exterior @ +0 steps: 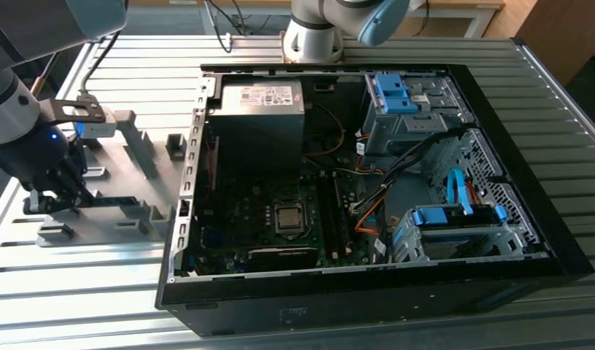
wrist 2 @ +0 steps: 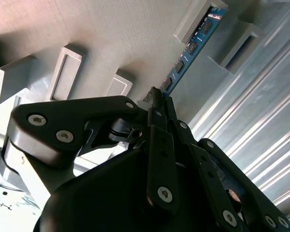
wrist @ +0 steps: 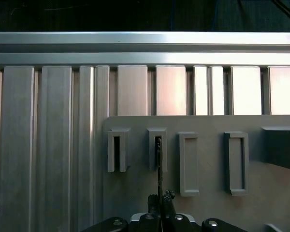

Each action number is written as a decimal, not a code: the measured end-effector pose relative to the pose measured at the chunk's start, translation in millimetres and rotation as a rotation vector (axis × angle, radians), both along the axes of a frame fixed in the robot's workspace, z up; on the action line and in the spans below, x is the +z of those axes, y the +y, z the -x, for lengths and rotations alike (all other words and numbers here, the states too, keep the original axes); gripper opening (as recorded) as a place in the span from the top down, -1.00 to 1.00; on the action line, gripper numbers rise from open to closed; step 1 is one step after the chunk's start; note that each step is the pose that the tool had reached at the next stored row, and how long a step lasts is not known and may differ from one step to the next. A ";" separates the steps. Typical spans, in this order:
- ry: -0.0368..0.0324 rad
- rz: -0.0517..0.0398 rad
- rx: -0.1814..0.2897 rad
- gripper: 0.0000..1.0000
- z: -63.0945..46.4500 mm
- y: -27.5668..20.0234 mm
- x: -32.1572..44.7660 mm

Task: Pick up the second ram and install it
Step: 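Pick up the second ram and move it above second insertion slot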

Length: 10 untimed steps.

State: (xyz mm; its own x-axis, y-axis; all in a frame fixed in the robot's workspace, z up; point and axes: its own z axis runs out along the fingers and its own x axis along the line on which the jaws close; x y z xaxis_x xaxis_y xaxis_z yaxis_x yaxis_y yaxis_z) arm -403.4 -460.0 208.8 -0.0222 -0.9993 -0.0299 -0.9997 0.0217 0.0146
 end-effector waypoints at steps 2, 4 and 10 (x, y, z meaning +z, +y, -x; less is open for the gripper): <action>0.0003 0.0002 0.000 0.73 0.0 0.0 1.1; 0.0002 0.0001 0.000 0.73 0.0 0.0 2.7; 0.0001 0.0001 0.000 0.73 0.0 0.0 10.0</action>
